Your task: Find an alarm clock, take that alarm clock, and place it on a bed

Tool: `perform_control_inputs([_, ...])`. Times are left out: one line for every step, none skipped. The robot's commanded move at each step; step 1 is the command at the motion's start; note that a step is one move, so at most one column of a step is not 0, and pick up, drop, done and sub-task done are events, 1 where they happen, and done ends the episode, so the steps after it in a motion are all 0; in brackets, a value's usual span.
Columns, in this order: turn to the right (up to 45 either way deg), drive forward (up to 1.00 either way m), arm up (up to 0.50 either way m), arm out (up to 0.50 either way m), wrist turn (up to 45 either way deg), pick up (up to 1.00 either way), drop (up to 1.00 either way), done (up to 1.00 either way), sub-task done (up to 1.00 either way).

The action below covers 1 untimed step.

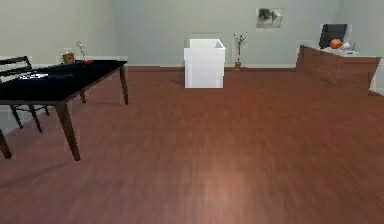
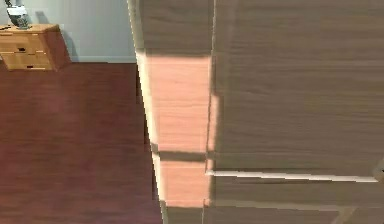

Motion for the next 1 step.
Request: perform_control_inputs([0.0,0.15,0.00,0.00,0.0,0.00,0.00,0.00,0.00])
